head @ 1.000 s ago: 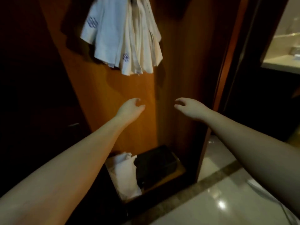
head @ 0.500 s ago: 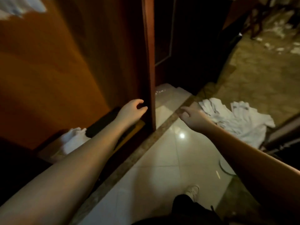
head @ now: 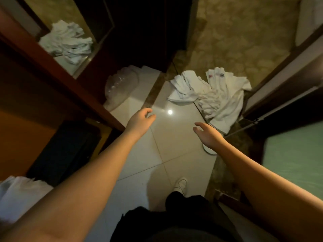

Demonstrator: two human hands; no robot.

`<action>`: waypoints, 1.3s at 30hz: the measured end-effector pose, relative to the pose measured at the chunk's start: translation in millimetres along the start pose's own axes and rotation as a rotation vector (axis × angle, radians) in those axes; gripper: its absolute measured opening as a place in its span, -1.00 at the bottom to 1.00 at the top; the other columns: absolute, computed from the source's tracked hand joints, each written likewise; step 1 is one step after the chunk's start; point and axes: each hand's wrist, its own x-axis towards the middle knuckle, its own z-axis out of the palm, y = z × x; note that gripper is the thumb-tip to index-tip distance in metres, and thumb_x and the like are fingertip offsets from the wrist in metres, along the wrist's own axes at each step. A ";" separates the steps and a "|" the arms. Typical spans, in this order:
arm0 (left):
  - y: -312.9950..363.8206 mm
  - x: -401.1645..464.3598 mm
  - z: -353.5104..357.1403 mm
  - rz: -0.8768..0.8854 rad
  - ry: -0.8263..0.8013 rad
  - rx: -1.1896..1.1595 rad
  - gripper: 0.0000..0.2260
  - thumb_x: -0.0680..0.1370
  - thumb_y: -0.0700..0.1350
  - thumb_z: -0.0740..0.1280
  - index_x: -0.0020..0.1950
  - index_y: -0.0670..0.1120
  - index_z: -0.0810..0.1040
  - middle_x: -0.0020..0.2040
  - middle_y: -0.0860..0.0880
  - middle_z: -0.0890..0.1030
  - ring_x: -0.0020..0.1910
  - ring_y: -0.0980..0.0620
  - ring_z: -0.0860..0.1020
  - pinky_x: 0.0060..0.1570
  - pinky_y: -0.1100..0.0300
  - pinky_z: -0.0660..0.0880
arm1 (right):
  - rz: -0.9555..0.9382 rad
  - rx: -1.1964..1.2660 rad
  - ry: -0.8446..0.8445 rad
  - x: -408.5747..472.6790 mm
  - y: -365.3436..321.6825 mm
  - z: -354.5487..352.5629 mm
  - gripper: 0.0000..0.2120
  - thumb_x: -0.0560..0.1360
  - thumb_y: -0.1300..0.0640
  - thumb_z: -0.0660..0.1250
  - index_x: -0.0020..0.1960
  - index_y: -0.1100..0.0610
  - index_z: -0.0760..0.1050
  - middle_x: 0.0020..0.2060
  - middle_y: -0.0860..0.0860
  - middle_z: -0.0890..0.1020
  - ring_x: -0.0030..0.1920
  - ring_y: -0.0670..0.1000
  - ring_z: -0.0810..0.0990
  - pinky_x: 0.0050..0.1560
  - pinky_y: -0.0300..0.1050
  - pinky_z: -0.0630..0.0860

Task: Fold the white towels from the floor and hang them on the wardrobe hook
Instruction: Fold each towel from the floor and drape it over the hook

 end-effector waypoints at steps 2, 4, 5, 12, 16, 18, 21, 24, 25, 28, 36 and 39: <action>12.7 25.9 16.0 -0.016 -0.035 0.006 -0.63 0.63 0.07 0.28 0.41 0.01 0.49 0.40 -0.03 0.52 0.38 -0.03 0.46 0.24 0.12 0.39 | 0.060 0.031 0.018 21.3 17.5 -13.0 -0.57 0.66 -0.10 0.22 0.47 0.04 0.44 0.45 0.07 0.49 0.42 0.12 0.46 0.28 -0.08 0.36; 23.4 52.2 32.6 -0.020 -0.063 0.023 -0.64 0.63 0.06 0.29 0.40 0.00 0.50 0.39 -0.04 0.52 0.37 -0.04 0.47 0.26 0.12 0.40 | 0.111 0.053 0.036 41.5 33.0 -22.9 -0.57 0.65 -0.10 0.24 0.45 0.05 0.46 0.43 0.07 0.51 0.41 0.12 0.47 0.31 -0.05 0.36; 28.4 65.7 41.2 -0.021 -0.077 0.024 -0.65 0.63 0.04 0.29 0.40 -0.03 0.51 0.39 -0.06 0.53 0.36 -0.05 0.48 0.21 0.18 0.39 | 0.136 0.062 0.039 51.1 39.6 -26.6 -0.57 0.65 -0.10 0.24 0.45 0.06 0.47 0.42 0.07 0.52 0.41 0.12 0.47 0.32 -0.05 0.36; 48.3 180.7 85.4 -0.042 -0.220 0.047 -0.66 0.64 -0.04 0.32 0.39 -0.12 0.52 0.38 -0.11 0.55 0.36 -0.09 0.49 0.29 0.12 0.40 | 0.297 0.116 0.025 133.2 71.5 -38.3 -0.55 0.64 -0.09 0.24 0.45 0.10 0.47 0.42 0.08 0.52 0.43 0.11 0.46 0.36 -0.05 0.35; 54.7 269.5 97.8 -0.030 -0.320 0.116 -0.64 0.64 0.02 0.31 0.40 -0.07 0.51 0.38 -0.08 0.55 0.35 -0.08 0.50 0.27 0.08 0.42 | 0.387 0.109 0.022 197.5 79.3 -49.0 -0.54 0.64 -0.10 0.24 0.46 0.09 0.46 0.42 0.09 0.52 0.41 0.12 0.47 0.34 -0.05 0.37; 59.5 315.7 99.7 -0.035 -0.387 0.167 -0.63 0.64 0.03 0.29 0.42 -0.06 0.49 0.39 -0.09 0.54 0.34 -0.10 0.50 0.26 0.06 0.43 | 0.448 0.134 0.023 231.6 77.0 -56.4 -0.54 0.65 -0.11 0.23 0.46 0.10 0.45 0.42 0.10 0.52 0.41 0.14 0.48 0.33 -0.04 0.38; 68.9 379.9 99.3 -0.057 -0.452 0.226 -0.65 0.64 0.02 0.27 0.41 -0.04 0.49 0.36 -0.11 0.55 0.28 -0.15 0.53 0.23 0.03 0.49 | 0.538 0.167 -0.005 282.4 69.1 -66.6 -0.52 0.65 -0.11 0.21 0.49 0.10 0.42 0.43 0.12 0.51 0.41 0.16 0.46 0.33 -0.03 0.38; 76.2 436.1 101.6 -0.072 -0.476 0.242 -0.65 0.63 0.00 0.28 0.40 -0.04 0.50 0.34 -0.10 0.57 0.25 -0.13 0.54 0.12 0.11 0.48 | 0.576 0.219 -0.019 332.5 59.2 -72.6 -0.51 0.65 -0.11 0.22 0.50 0.09 0.40 0.44 0.13 0.49 0.42 0.18 0.45 0.33 -0.03 0.37; 76.4 453.6 103.9 -0.077 -0.482 0.240 -0.65 0.63 -0.01 0.29 0.40 -0.04 0.51 0.34 -0.10 0.57 0.25 -0.11 0.54 0.06 0.15 0.44 | 0.578 0.229 -0.025 349.8 57.2 -73.6 -0.51 0.65 -0.12 0.22 0.50 0.09 0.40 0.45 0.13 0.48 0.42 0.18 0.45 0.32 -0.03 0.37; 69.2 500.7 116.9 -0.120 -0.498 0.229 -0.64 0.63 -0.01 0.30 0.40 -0.07 0.51 0.33 -0.10 0.56 0.26 -0.08 0.52 0.02 0.23 0.32 | 0.570 0.210 -0.093 403.7 58.4 -72.7 -0.51 0.67 -0.11 0.20 0.52 0.10 0.38 0.47 0.13 0.45 0.43 0.17 0.44 0.28 -0.07 0.35; 16.0 609.5 183.6 -0.282 -0.537 0.249 -0.64 0.62 0.01 0.31 0.38 -0.09 0.54 0.33 -0.09 0.57 0.27 -0.08 0.52 0.07 0.22 0.34 | 0.549 0.216 -0.242 539.1 109.4 -44.3 -0.54 0.66 -0.04 0.23 0.48 0.16 0.42 0.43 0.16 0.49 0.41 0.15 0.46 0.30 -0.08 0.35; -13.7 653.2 225.1 -0.344 -0.532 0.237 -0.66 0.61 -0.02 0.33 0.36 -0.11 0.56 0.30 -0.11 0.59 0.24 -0.09 0.54 0.15 0.15 0.41 | 0.530 0.187 -0.284 595.9 140.7 -21.1 -0.55 0.65 -0.03 0.27 0.45 0.17 0.45 0.41 0.12 0.52 0.39 0.10 0.48 0.28 -0.12 0.36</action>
